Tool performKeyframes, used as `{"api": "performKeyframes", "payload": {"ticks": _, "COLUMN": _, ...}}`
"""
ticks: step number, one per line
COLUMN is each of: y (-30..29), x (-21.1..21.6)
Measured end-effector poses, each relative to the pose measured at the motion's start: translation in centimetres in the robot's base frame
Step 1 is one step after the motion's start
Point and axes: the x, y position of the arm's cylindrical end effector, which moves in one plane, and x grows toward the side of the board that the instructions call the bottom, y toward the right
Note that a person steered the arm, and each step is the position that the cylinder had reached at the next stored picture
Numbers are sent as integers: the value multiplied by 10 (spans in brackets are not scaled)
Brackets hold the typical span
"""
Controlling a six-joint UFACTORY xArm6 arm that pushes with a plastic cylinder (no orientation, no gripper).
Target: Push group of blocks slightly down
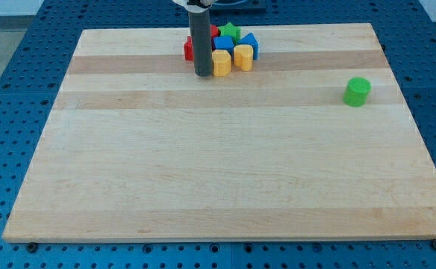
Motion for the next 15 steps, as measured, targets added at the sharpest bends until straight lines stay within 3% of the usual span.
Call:
{"api": "performKeyframes", "payload": {"ticks": 2, "y": -11, "x": 0}}
{"api": "performKeyframes", "payload": {"ticks": 4, "y": -66, "x": -8}}
{"api": "performKeyframes", "payload": {"ticks": 6, "y": -106, "x": -81}}
{"api": "performKeyframes", "payload": {"ticks": 8, "y": -72, "x": -128}}
{"api": "performKeyframes", "payload": {"ticks": 12, "y": 31, "x": -126}}
{"api": "performKeyframes", "payload": {"ticks": 15, "y": 59, "x": -124}}
